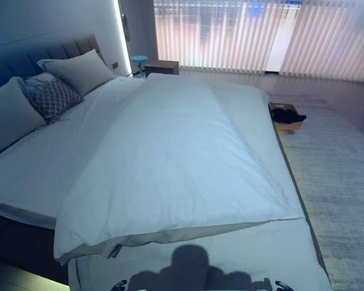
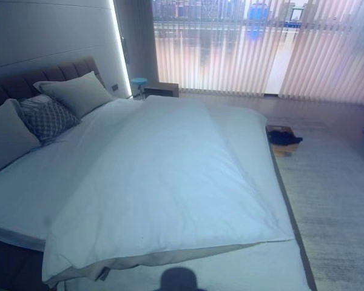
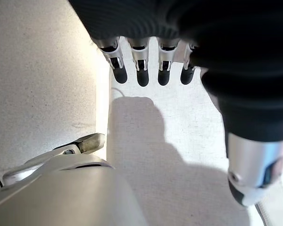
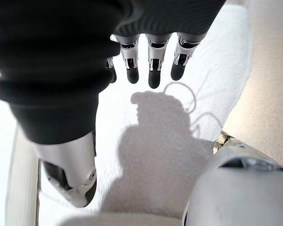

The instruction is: Make the bed

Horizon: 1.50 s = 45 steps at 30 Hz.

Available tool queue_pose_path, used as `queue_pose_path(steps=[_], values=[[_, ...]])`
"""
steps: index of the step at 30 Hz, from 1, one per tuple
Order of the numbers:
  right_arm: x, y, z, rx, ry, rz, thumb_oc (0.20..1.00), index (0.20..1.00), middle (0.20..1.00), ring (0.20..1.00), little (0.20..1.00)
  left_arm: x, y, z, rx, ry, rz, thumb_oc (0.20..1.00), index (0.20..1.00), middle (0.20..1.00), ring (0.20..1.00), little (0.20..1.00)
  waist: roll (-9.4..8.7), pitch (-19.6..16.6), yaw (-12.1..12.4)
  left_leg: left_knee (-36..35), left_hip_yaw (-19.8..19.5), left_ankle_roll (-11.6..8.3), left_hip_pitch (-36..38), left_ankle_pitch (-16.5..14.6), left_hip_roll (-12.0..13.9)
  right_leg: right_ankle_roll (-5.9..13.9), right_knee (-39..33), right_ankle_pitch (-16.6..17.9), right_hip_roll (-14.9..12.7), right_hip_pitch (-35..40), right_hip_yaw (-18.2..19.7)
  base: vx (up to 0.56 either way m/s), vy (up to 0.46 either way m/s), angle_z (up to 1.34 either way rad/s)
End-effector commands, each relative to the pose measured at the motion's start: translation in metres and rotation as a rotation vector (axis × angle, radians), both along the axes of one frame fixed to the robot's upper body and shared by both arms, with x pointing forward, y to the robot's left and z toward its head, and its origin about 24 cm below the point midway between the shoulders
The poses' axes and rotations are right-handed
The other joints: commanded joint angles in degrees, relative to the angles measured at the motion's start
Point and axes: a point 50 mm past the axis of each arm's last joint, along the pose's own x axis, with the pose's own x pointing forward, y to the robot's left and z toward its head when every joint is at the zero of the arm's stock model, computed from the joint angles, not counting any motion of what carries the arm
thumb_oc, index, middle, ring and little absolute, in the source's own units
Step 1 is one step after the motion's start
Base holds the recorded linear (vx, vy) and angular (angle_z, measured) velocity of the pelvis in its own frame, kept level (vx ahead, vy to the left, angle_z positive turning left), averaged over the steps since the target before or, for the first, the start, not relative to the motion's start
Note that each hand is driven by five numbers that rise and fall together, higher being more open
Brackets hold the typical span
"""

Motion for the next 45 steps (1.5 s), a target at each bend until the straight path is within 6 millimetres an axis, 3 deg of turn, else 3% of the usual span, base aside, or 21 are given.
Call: queue_pose_path(steps=[1, 5, 9, 10, 11, 12, 17, 18, 22, 31, 35, 37, 38, 39, 41, 43, 45], values=[[0.032, 0.013, 0.007, 0.017, -0.086, 0.060, 1.000, 1.000, 1.000, 1.000, 1.000, 0.025, 0.001, 0.006, 0.002, -0.068, 0.021, 1.000, 1.000, 1.000, 1.000, 1.000, -1.75, 1.80, 1.50, 3.56, -1.92, 0.47, -1.13, -3.61, -0.10, 0.32, 2.19, 6.18, -1.26, -1.40, -2.07, 0.00, -0.005, 0.12], [0.032, 0.012, 0.007, 0.026, -0.097, 0.031, 1.000, 1.000, 1.000, 1.000, 1.000, 0.016, 0.000, 0.003, -0.025, -0.042, 0.090, 1.000, 1.000, 1.000, 1.000, 1.000, -1.69, 1.88, 1.53, 3.49, -2.14, 0.38, -1.17, -3.43, 0.09, 0.24, 2.43, 5.95, -1.03, -1.38, -2.20, 0.02, -0.016, 0.11], [0.048, 0.016, 0.014, 0.075, -0.203, -0.074, 1.000, 1.000, 1.000, 1.000, 1.000, 0.027, -0.001, 0.007, -0.078, -0.138, 0.247, 1.000, 1.000, 1.000, 1.000, 1.000, -1.45, 1.68, 1.39, 3.03, -2.05, 0.04, -0.98, -3.03, 0.50, 0.13, 1.97, 5.91, -0.67, -1.16, -2.51, 0.02, -0.013, 0.06], [0.068, 0.017, 0.024, 0.101, -0.306, -0.109, 1.000, 1.000, 1.000, 1.000, 1.000, 0.042, -0.004, 0.014, -0.167, -0.255, 0.403, 1.000, 1.000, 1.000, 1.000, 1.000, -1.09, 2.08, 1.59, 2.87, -1.88, -0.10, -0.43, -3.07, 0.74, 0.07, 1.94, 5.85, -0.44, -0.98, -2.42, 0.00, 0.000, 0.00], [0.068, 0.017, 0.024, 0.101, -0.306, -0.109, 1.000, 1.000, 1.000, 1.000, 1.000, 0.042, -0.004, 0.014, -0.167, -0.255, 0.403, 1.000, 1.000, 1.000, 1.000, 1.000, -1.15, 1.95, 1.52, 2.86, -1.95, -0.05, -0.65, -2.95, 0.65, 0.08, 1.86, 5.96, -0.51, -1.11, -2.49, -0.04, -0.013, -0.01], [0.084, 0.021, 0.035, 0.120, -0.383, -0.099, 1.000, 1.000, 1.000, 1.000, 1.000, 0.061, -0.008, 0.026, -0.266, -0.387, 0.476, 1.000, 1.000, 1.000, 1.000, 1.000, -0.87, 2.43, 1.66, 2.89, -1.82, -0.07, -0.28, -3.05, 0.83, 0.06, 1.93, 5.99, -0.37, -1.05, -2.37, -0.04, -0.010, -0.01], [0.109, 0.026, 0.052, 0.158, -0.490, -0.077, 1.000, 1.000, 1.000, 1.000, 1.000, 0.086, -0.015, 0.049, -0.408, -0.558, 0.534, 1.000, 1.000, 1.000, 1.000, 1.000, -0.81, 2.24, 1.67, 3.10, -1.83, 0.04, -0.35, -3.06, 0.80, 0.11, 1.59, 6.27, -0.43, -1.17, -2.23, -0.01, -0.002, 0.00], [0.117, 0.030, 0.061, 0.193, -0.542, -0.081, 1.000, 1.000, 1.000, 1.000, 1.000, 0.096, -0.017, 0.062, -0.471, -0.637, 0.561, 1.000, 1.000, 1.000, 1.000, 1.000, -0.87, 2.06, 1.73, 3.38, -1.86, 0.09, -0.44, -3.18, 0.85, 0.10, 1.71, 6.12, -0.43, -1.10, -2.21, 0.00, 0.000, 0.00], [0.125, 0.036, 0.070, 0.253, -0.599, -0.097, 1.000, 1.000, 1.000, 1.000, 1.000, 0.108, -0.021, 0.078, -0.560, -0.727, 0.611, 1.000, 1.000, 1.000, 1.000, 1.000, -1.07, 1.72, 1.54, 3.98, -1.86, 0.13, -0.34, -3.59, 0.87, 0.14, 2.03, 5.99, -0.57, -0.99, -2.05, 0.00, 0.000, 0.00], [0.131, 0.044, 0.080, 0.367, -0.673, -0.201, 1.000, 1.000, 1.000, 1.000, 1.000, 0.119, -0.027, 0.092, -0.711, -0.815, 0.749, 1.000, 1.000, 1.000, 1.000, 1.000, -1.44, 1.93, 1.20, 5.24, -1.76, 0.11, -0.81, -4.08, 1.18, 0.16, 3.14, 5.67, -0.67, -1.62, -1.27, 0.00, 0.000, 0.00], [0.143, 0.052, 0.091, 0.485, -0.739, -0.308, 1.000, 1.000, 1.000, 1.000, 1.000, 0.136, -0.030, 0.105, -0.764, -0.866, 0.771, 1.000, 1.000, 1.000, 1.000, 1.000, -1.88, 5.43, 0.92, 6.89, -1.72, 0.33, -3.62, -4.08, 1.45, 0.14, 5.81, 5.49, -1.07, -5.77, -0.34, -0.13, -0.013, -0.05], [0.156, 0.059, 0.105, 0.574, -0.799, -0.370, 1.000, 1.000, 1.000, 1.000, 1.000, 0.154, -0.038, 0.120, -0.819, -0.911, 0.767, 1.000, 1.000, 1.000, 1.000, 1.000, -1.83, 9.50, 0.85, 9.33, -1.71, 0.27, -7.49, -4.00, 1.40, 0.07, 7.02, 5.98, -1.64, -9.30, 0.10, -0.19, -0.001, -0.09], [0.157, 0.059, 0.105, 0.575, -0.800, -0.370, 1.000, 1.000, 1.000, 1.000, 1.000, 0.154, -0.038, 0.120, -0.820, -0.912, 0.767, 1.000, 1.000, 1.000, 1.000, 1.000, -1.83, 9.48, 0.86, 9.49, -1.72, 0.28, -7.68, -4.05, 1.40, 0.06, 7.12, 5.96, -1.68, -9.46, 0.13, -0.20, 0.008, -0.08], [0.167, 0.064, 0.115, 0.629, -0.841, -0.415, 1.000, 1.000, 1.000, 1.000, 1.000, 0.168, -0.044, 0.131, -0.850, -0.943, 0.755, 1.000, 1.000, 1.000, 1.000, 1.000, -1.63, 12.83, 0.58, 11.11, -1.94, 0.23, -10.57, -3.85, 1.17, -0.17, 8.35, 6.24, -2.11, -12.15, 0.60, -0.18, 0.015, -0.03], [0.171, 0.066, 0.120, 0.658, -0.863, -0.433, 1.000, 1.000, 1.000, 1.000, 1.000, 0.173, -0.047, 0.136, -0.862, -0.954, 0.747, 1.000, 1.000, 1.000, 1.000, 1.000, -1.38, 14.02, 0.53, 11.63, -1.86, 0.23, -11.40, -4.06, 1.24, -0.23, 9.04, 6.07, -2.13, -13.27, 0.87, -0.13, 0.013, -0.04], [0.179, 0.066, 0.131, 0.756, -0.927, -0.541, 1.000, 1.000, 1.000, 1.000, 1.000, 0.183, -0.056, 0.155, -0.860, -1.006, 0.630, 1.000, 1.000, 1.000, 1.000, 1.000, -0.73, 17.26, 0.05, 12.81, -1.72, 0.36, -15.01, -3.68, 1.14, -0.35, 10.67, 6.42, -3.00, -16.94, 1.04, -0.13, 0.020, -0.10], [0.180, 0.067, 0.133, 0.790, -0.936, -0.580, 1.000, 1.000, 1.000, 1.000, 1.000, 0.185, -0.059, 0.158, -0.846, -1.014, 0.591, 1.000, 1.000, 1.000, 1.000, 1.000, -0.51, 18.09, -0.11, 13.01, -1.56, 0.39, -15.91, -3.60, 1.00, -0.40, 10.92, 6.54, -3.26, -17.97, 1.15, -0.09, 0.014, 0.01]])
